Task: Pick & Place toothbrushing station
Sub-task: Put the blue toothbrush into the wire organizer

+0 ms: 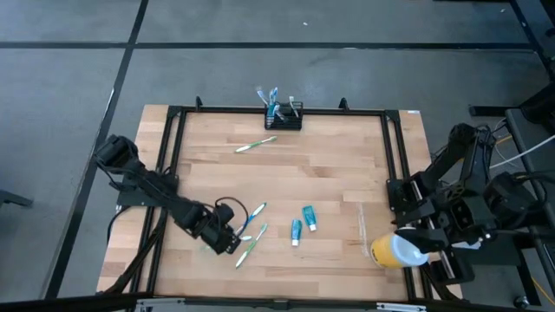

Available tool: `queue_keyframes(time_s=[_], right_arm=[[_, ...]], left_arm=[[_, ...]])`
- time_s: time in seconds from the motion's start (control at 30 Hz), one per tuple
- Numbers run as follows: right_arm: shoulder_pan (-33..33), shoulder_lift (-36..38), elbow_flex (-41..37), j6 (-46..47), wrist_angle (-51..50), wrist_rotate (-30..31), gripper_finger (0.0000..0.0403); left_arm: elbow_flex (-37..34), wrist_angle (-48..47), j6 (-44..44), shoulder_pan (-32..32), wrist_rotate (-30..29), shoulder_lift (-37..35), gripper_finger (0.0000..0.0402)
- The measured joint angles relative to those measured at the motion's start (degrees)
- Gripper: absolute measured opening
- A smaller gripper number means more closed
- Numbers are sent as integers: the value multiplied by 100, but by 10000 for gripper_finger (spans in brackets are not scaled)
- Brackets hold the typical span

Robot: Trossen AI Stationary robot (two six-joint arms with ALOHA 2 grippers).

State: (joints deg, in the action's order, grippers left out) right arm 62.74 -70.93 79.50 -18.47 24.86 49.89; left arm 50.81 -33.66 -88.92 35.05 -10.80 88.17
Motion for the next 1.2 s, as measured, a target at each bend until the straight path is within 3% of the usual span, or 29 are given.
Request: queue_keyframes(time_s=[0.37, 1.0, 1.2], right_arm=[[97, -316, 0, 21, 713, -342, 70], [253, -556, 0, 6, 974, -278, 70], [251, -556, 0, 1, 965, -278, 70]], left_arm=[[0, -16, -589, 509, -897, 373, 95], [0, 287, -606, 505, -940, 606, 82], [0, 250, -603, 443, -646, 725, 55]])
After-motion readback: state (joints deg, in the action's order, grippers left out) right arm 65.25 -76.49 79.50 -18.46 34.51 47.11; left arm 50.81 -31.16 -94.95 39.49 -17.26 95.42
